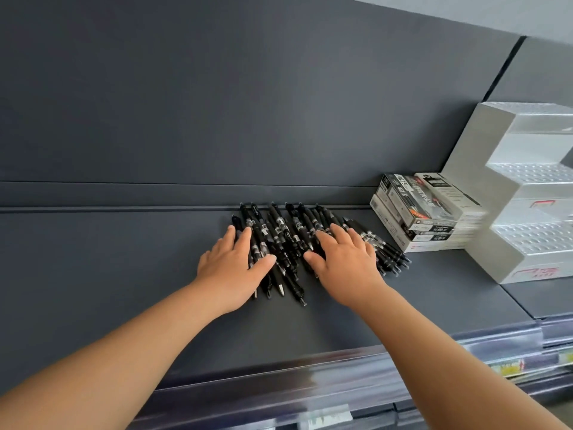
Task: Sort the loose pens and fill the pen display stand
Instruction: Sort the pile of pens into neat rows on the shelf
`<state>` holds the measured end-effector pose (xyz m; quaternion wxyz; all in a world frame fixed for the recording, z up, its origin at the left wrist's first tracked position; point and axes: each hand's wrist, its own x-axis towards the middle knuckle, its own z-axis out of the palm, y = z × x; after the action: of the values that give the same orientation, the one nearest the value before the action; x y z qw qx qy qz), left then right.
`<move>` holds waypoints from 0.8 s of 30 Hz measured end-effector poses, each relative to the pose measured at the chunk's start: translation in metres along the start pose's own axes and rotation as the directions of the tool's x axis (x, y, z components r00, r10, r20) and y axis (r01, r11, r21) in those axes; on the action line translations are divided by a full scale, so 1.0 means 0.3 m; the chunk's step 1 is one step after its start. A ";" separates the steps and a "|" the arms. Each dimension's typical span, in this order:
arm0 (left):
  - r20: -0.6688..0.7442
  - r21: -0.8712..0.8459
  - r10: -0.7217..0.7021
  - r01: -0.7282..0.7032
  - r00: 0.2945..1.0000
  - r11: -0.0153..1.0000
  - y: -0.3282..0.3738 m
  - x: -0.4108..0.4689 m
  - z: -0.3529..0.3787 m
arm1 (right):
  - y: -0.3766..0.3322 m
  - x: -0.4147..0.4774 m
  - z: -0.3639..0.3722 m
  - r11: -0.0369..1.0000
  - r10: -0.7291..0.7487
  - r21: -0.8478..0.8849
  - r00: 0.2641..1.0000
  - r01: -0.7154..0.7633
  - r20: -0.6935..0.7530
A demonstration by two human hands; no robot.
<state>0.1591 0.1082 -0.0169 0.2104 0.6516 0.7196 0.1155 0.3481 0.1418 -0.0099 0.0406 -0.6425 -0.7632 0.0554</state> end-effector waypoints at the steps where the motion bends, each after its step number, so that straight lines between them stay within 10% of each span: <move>1: 0.005 -0.009 0.012 -0.012 1.000 1.000 0.006 -0.005 0.001 | -0.004 -0.006 0.004 1.000 0.004 0.009 1.000 -0.004 0.005; 24: -0.088 0.051 0.076 -0.071 0.993 0.996 0.403 0.063 0.121 | 0.309 0.047 -0.103 0.987 -0.028 0.159 0.999 0.032 -0.030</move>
<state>0.2819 0.1379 0.0013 0.1577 0.6766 0.7065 0.1350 0.4404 0.1723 0.0079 0.1030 -0.6262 -0.7654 0.1067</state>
